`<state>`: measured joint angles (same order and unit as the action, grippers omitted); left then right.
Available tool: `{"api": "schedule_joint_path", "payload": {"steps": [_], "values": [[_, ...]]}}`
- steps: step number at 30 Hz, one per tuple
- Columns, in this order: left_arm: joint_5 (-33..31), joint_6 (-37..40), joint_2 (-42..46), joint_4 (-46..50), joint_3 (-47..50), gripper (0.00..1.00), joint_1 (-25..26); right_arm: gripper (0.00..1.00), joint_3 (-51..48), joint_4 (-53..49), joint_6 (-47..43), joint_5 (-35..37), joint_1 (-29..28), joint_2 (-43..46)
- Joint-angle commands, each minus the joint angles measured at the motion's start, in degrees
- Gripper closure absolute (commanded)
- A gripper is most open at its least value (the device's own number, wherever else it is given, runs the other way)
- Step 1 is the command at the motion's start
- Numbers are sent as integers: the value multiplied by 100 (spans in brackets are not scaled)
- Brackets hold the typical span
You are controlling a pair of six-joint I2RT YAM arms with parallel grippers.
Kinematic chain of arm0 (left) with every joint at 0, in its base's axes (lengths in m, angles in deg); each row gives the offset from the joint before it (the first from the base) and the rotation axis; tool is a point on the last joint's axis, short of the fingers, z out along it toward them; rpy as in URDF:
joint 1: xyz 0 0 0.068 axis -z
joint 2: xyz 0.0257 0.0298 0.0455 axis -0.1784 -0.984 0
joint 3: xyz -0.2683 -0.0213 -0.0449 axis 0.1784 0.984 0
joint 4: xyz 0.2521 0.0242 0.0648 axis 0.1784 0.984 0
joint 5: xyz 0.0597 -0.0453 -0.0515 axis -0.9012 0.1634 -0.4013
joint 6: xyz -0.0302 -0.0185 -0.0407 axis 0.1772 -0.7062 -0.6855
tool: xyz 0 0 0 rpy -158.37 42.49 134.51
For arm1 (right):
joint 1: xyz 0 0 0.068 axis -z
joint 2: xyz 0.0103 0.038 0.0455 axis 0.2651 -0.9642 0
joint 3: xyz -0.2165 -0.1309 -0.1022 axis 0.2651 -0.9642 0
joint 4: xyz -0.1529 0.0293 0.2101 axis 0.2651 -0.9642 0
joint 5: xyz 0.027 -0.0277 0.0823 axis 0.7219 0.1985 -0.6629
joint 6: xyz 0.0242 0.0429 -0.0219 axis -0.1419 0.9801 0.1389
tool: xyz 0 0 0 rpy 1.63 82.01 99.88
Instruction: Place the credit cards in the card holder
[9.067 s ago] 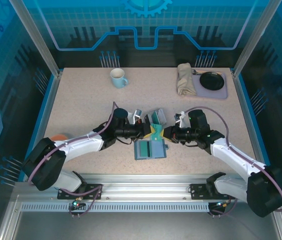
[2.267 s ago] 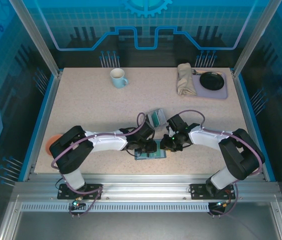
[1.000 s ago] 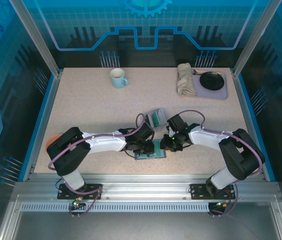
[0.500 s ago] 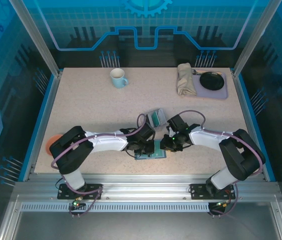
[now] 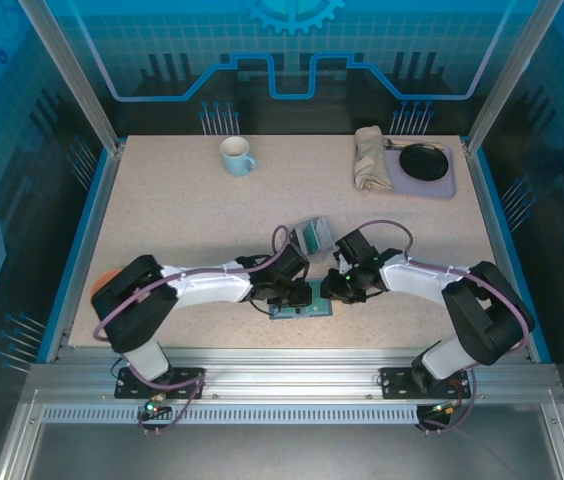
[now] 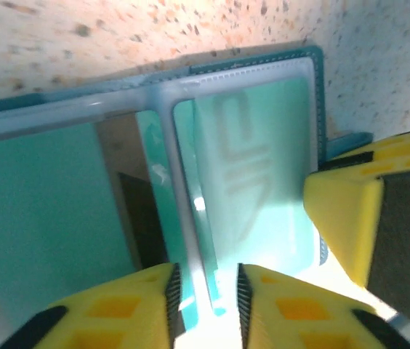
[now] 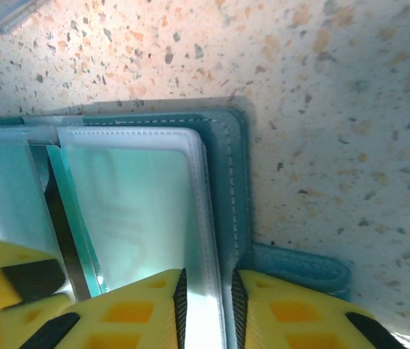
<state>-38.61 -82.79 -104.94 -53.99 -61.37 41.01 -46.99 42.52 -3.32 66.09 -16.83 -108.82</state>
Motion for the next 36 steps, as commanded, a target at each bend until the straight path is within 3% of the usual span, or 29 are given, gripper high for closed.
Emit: {"api": "schedule_joint_path", "payload": {"steps": [1, 7, 12, 16, 25, 36], "values": [[-546, -65, 693, 513, 172, 62, 48, 71, 47, -432, -78, 327, -1, 379], [-1057, -260, 1389, 925, 523, 40, -215, 54, 400, -1273, -315, 1079, -102, 763], [-131, -408, 1394, 396, 1054, 29, -877, 45, 690, -1601, -461, 1432, -265, 436], [281, -475, 1198, 123, 1185, 26, -1076, 42, 943, -1718, -450, 1590, -473, 39], [834, -659, 696, -456, 1294, 25, -1142, 43, 1062, -1414, -362, 1306, -601, -548], [1098, -724, 643, -820, 1272, 39, -1145, 62, 765, -1104, -278, 1059, -585, -721]]}}
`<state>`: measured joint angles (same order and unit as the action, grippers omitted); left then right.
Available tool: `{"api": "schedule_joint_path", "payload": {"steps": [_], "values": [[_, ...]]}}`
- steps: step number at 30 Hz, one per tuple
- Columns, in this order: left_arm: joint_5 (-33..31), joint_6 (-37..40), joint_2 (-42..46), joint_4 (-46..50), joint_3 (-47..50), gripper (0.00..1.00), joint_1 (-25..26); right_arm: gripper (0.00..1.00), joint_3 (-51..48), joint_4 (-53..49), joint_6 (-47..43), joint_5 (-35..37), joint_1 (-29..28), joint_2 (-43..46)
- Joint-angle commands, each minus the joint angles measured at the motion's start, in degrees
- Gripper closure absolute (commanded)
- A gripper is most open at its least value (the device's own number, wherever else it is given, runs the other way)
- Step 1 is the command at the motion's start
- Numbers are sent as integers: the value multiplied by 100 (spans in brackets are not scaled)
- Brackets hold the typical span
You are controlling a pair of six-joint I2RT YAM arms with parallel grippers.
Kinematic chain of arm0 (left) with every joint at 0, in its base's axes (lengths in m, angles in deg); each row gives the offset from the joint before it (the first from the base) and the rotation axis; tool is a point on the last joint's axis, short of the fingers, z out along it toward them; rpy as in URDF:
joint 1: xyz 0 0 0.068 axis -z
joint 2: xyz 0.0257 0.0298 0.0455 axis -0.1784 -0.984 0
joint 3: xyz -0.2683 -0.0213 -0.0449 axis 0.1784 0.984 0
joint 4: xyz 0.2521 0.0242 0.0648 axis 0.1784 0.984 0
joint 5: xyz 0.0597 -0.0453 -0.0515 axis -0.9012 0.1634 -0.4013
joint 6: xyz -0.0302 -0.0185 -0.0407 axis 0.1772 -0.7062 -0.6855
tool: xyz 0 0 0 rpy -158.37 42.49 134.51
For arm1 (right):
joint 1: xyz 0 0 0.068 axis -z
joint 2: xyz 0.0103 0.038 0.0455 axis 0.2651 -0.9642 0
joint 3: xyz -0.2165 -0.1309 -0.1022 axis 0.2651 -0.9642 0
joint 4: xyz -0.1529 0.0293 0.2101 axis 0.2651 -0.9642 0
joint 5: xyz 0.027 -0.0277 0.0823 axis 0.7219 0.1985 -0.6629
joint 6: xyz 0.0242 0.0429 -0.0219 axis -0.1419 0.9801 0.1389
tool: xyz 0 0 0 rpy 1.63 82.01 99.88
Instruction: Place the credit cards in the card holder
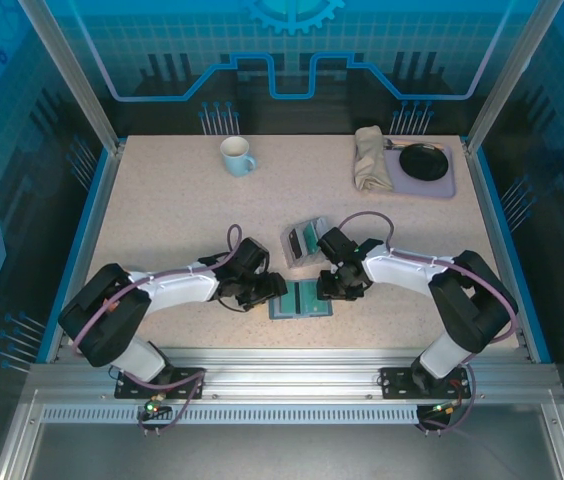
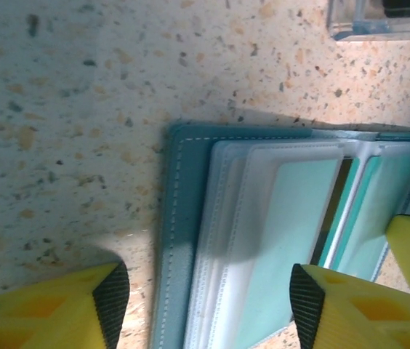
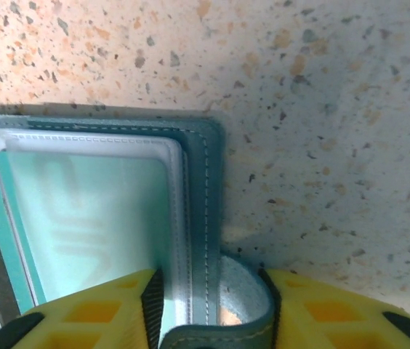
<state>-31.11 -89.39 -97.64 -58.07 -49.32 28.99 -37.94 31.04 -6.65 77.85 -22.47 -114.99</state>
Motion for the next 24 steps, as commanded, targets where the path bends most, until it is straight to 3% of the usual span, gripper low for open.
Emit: {"api": "schedule_joint_path", "payload": {"steps": [1, 3, 24], "values": [[346, -65, -79, -399, 68, 41, 56, 63, -148, 53, 63, -125, -19, -105], [300, -87, -31, -358, 65, 44, 64, 64, -162, 70, 62, -127, -14, -105], [631, -281, 498, -881, 38, 49, 71, 68, -366, 317, 136, -324, 70, -20]]}}
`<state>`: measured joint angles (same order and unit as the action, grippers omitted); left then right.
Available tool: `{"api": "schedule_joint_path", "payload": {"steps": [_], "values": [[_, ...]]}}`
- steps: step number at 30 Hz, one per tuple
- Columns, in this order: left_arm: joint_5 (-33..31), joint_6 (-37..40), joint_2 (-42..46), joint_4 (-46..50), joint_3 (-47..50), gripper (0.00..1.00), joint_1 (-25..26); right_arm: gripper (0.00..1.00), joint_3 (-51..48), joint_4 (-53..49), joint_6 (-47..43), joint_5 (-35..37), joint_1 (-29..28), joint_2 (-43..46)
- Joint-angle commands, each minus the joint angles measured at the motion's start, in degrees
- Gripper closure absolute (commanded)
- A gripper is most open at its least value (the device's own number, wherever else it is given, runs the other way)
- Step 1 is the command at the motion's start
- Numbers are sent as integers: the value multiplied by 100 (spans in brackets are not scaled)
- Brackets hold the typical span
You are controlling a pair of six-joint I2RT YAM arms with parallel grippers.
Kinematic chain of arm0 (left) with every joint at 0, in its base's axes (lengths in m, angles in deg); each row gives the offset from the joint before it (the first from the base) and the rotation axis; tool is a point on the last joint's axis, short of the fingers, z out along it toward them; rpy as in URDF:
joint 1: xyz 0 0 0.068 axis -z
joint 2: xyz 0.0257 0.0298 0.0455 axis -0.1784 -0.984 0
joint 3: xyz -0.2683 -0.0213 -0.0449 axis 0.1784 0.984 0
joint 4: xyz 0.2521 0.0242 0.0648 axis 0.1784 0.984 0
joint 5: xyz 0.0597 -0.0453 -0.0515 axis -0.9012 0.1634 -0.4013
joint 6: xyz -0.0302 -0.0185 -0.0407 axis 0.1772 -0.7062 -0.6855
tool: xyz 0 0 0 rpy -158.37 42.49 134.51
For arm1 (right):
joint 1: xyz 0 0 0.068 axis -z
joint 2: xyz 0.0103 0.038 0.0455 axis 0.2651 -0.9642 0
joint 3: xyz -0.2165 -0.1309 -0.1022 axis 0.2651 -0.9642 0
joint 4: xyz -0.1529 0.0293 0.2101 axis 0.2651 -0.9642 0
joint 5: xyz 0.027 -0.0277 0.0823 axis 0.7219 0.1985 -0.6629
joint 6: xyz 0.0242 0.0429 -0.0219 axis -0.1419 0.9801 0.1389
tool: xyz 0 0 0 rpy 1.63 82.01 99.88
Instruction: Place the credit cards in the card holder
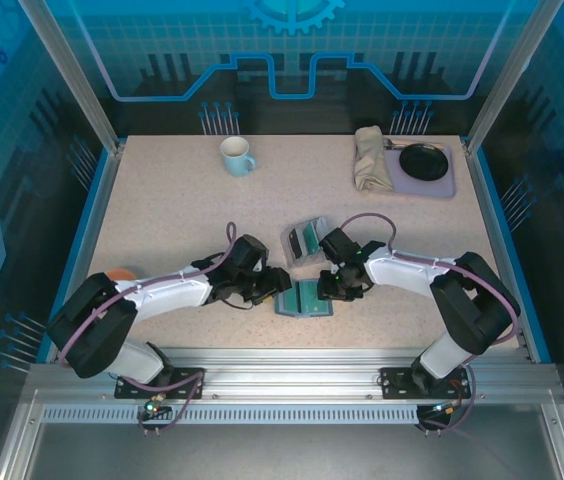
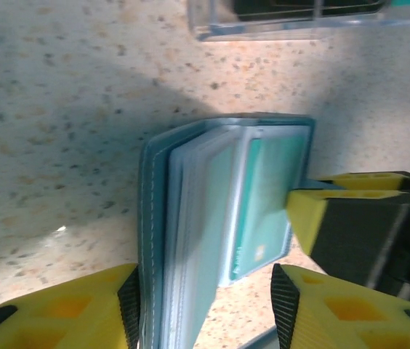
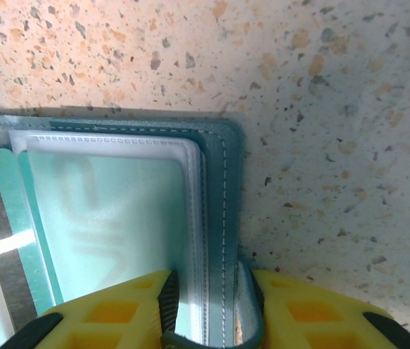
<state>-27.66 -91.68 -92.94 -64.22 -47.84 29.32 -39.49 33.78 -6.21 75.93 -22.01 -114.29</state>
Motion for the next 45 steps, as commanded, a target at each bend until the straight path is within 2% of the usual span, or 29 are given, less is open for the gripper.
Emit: {"api": "schedule_joint_path", "payload": {"steps": [1, 5, 9, 10, 15, 21, 26, 31, 34, 40, 45], "values": [[311, -44, 4, -271, -125, 50, 33, 68, -213, 56, 95, -136, 22, -85], [375, -32, -151, -246, -207, 57, 44, 67, -248, 79, 116, -174, 49, -11], [95, 36, -125, 206, -296, 78, 33, 62, -211, -150, 118, 43, 67, 225], [10, 58, -88, 331, -320, 80, 38, 61, -144, -312, 92, 195, 65, 298], [-94, 203, 9, 644, -405, 80, 31, 50, 205, -1079, -158, 1070, -25, 563], [-54, 234, 36, 684, -460, 80, 36, 49, 533, -1506, -298, 1542, -185, 374], [-77, 334, 48, 863, -579, 82, 43, 56, 659, -1629, -218, 1844, -329, 378], [-268, 570, -11, 1320, -862, 83, 86, 78, 603, -1548, -247, 1794, -313, 458], [-393, 703, -122, 1603, -1107, 83, 168, 87, 470, -1374, -238, 1592, -259, 483], [-920, 940, -658, 2529, -1940, 83, 528, 95, 67, -982, -192, 1141, -16, 729], [-1195, 1110, -1509, 3220, -2941, 80, 926, 95, -502, -287, -147, 267, 445, 1140]]}}
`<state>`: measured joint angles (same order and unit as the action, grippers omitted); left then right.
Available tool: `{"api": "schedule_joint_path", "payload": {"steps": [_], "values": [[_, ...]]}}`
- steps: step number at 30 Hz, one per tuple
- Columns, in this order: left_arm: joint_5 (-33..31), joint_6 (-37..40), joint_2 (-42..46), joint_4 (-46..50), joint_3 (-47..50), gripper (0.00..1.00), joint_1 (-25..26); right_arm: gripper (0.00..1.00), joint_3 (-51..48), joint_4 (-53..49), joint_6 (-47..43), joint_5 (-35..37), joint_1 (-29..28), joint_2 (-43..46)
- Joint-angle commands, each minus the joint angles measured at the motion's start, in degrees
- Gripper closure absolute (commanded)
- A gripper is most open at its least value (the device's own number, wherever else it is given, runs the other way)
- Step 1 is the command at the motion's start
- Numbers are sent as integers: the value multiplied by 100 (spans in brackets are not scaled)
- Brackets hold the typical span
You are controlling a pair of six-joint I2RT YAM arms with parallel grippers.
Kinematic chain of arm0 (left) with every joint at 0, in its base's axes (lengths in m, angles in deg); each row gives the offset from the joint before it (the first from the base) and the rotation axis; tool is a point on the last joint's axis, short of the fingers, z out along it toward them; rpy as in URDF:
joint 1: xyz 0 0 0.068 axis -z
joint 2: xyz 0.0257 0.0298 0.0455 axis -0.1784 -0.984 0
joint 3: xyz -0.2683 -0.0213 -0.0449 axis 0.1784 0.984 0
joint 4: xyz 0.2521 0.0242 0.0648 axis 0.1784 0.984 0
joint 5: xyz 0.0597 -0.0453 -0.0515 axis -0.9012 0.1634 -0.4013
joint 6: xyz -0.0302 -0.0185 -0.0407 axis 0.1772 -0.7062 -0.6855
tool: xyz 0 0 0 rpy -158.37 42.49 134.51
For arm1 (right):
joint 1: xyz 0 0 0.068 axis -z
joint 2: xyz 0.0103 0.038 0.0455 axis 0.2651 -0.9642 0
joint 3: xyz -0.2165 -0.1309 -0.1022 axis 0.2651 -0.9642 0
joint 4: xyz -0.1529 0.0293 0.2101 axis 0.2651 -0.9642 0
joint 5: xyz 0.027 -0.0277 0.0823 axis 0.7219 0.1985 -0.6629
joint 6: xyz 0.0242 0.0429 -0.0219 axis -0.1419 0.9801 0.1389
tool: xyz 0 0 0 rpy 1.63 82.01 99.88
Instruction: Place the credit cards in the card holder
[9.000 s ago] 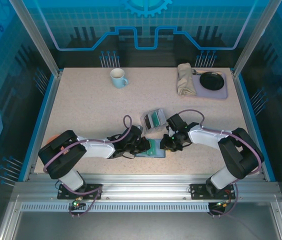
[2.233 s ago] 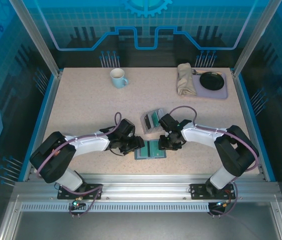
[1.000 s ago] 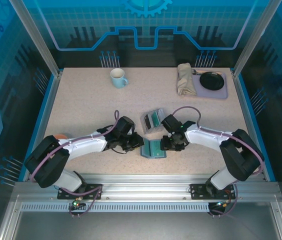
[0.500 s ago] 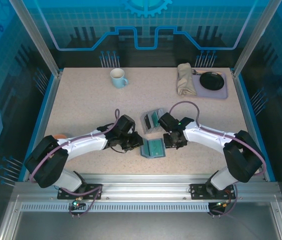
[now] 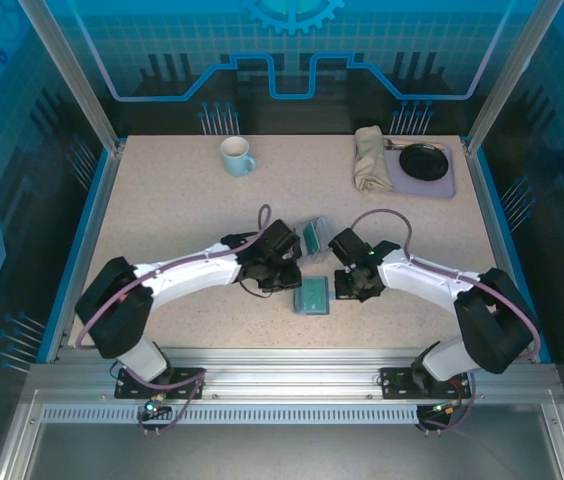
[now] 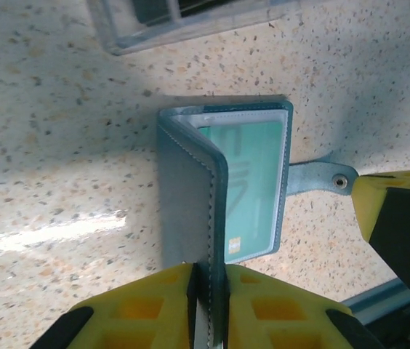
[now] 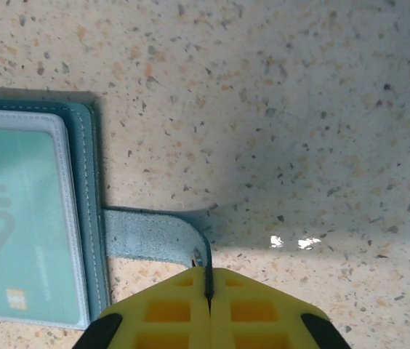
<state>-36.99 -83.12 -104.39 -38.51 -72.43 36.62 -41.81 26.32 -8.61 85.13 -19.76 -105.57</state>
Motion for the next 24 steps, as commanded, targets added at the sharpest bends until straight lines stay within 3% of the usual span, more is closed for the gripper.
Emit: {"api": "schedule_joint_path", "payload": {"steps": [1, 4, 11, 14, 18, 24], "values": [[-255, 269, -511, 691, -636, 77, 266, 95, -373, 569, 115, -799, 309, 345], [-45, 237, -928, 542, -1002, 61, 459, 94, -659, 811, 154, -1168, 597, 552], [920, -239, -1645, -563, -832, 52, 487, 90, -974, 1030, 114, -1571, 968, 575], [1135, -453, -1571, -1048, -546, 51, 487, 89, -992, 1034, 109, -1623, 998, 509], [864, -491, -835, -1322, -135, 46, 487, 83, -985, 1018, 118, -1655, 1007, 566], [87, -222, 127, -811, 101, 38, 444, 81, -953, 955, 119, -1672, 1044, 662]]}}
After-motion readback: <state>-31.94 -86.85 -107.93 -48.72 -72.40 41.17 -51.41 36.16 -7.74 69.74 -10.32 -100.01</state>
